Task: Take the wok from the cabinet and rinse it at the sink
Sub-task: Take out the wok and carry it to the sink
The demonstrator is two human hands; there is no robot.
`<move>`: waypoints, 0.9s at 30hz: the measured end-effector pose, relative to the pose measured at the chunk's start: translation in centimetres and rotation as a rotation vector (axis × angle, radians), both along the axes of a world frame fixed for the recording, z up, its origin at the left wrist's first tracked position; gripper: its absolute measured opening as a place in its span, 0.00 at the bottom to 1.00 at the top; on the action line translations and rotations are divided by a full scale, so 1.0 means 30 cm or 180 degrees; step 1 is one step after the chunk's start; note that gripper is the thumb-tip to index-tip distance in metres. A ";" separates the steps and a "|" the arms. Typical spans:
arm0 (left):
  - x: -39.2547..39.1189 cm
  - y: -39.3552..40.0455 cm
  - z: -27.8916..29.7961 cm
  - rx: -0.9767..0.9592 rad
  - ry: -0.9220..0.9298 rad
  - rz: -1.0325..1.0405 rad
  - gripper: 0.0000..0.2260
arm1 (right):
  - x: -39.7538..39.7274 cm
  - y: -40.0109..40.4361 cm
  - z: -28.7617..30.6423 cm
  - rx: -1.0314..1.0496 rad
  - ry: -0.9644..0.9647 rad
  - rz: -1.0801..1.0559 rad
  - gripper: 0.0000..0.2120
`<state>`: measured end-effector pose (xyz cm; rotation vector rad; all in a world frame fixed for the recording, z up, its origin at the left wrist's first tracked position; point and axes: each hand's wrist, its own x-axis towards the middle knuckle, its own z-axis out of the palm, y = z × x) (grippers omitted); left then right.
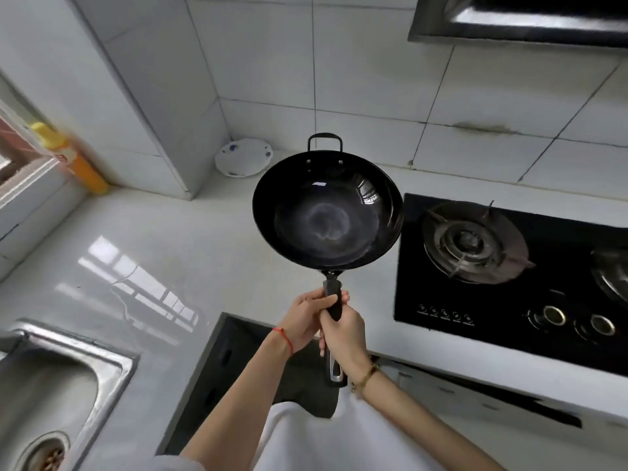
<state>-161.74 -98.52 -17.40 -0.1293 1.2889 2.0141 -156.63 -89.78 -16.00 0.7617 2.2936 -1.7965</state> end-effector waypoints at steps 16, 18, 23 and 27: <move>-0.167 -0.092 -0.120 -0.0057 -0.0147 -0.0748 0.10 | -0.107 -0.132 -0.083 0.0118 -0.0190 -0.0604 0.09; -0.166 -0.090 -0.124 0.0002 -0.0176 -0.0766 0.09 | -0.107 -0.129 -0.093 0.0112 -0.0179 -0.0599 0.09; -0.173 -0.090 -0.140 -0.0045 -0.0164 -0.0796 0.08 | -0.113 -0.126 -0.106 0.0055 -0.0196 -0.0606 0.09; -0.182 -0.094 -0.149 -0.0018 -0.0209 -0.0762 0.09 | -0.118 -0.126 -0.114 0.0070 -0.0187 -0.0561 0.08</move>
